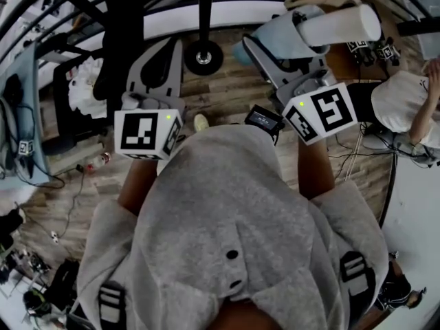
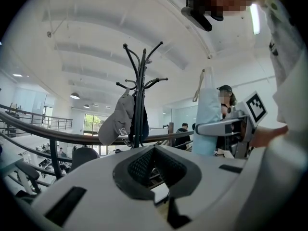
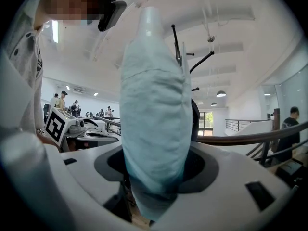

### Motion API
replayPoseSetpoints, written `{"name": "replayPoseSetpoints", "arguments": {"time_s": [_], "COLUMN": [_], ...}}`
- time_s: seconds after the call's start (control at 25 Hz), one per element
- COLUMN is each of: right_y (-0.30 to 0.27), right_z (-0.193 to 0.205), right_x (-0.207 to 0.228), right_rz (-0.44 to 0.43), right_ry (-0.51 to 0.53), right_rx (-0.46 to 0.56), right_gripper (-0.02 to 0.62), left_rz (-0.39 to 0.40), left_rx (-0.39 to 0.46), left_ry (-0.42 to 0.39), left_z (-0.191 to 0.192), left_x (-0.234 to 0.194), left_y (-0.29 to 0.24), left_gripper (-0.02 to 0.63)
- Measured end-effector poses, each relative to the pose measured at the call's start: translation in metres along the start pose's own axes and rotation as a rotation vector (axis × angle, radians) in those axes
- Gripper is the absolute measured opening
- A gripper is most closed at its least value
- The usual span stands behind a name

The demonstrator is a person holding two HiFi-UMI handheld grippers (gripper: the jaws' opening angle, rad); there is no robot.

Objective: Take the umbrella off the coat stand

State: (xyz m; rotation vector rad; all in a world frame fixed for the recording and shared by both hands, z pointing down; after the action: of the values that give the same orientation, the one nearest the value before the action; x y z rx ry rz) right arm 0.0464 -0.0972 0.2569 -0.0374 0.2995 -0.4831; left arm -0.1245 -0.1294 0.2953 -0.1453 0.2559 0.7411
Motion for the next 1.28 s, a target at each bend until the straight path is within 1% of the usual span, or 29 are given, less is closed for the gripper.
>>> {"name": "replayPoseSetpoints", "arguments": {"time_s": [0.28, 0.6, 0.88, 1.08, 1.28], "right_y": [0.025, 0.062, 0.095, 0.127, 0.168], "right_z": [0.011, 0.018, 0.026, 0.029, 0.037], "right_x": [0.006, 0.014, 0.015, 0.015, 0.018], "right_rz": [-0.021, -0.012, -0.006, -0.004, -0.009], "right_ry": [-0.008, -0.015, -0.026, -0.037, -0.043], "right_rx": [-0.02, -0.019, -0.023, -0.009, -0.002], "right_gripper": [0.27, 0.27, 0.27, 0.27, 0.27], "left_rz": [-0.028, -0.004, -0.002, -0.006, -0.027], "left_rx": [-0.015, -0.032, -0.052, -0.056, -0.06], "left_ry": [0.005, 0.0, -0.006, -0.012, -0.016], "left_z": [0.01, 0.022, 0.034, 0.044, 0.057], "left_x": [0.026, 0.068, 0.1, 0.131, 0.171], "left_y": [0.0, -0.002, 0.008, 0.018, 0.032], "left_gripper": [0.015, 0.015, 0.015, 0.015, 0.015]}}
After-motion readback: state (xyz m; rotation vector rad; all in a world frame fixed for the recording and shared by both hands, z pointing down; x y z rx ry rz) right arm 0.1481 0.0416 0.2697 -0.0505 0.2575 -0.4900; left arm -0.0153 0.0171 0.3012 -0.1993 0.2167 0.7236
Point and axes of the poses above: the fingertips, and each gripper's own axes: y backward along the fingers, x to its right, z out of its underside, the point moved 4 cm from there along y, backward along the fingers, and after that the axes turned 13 degrees about y, right-handed, at the moved point
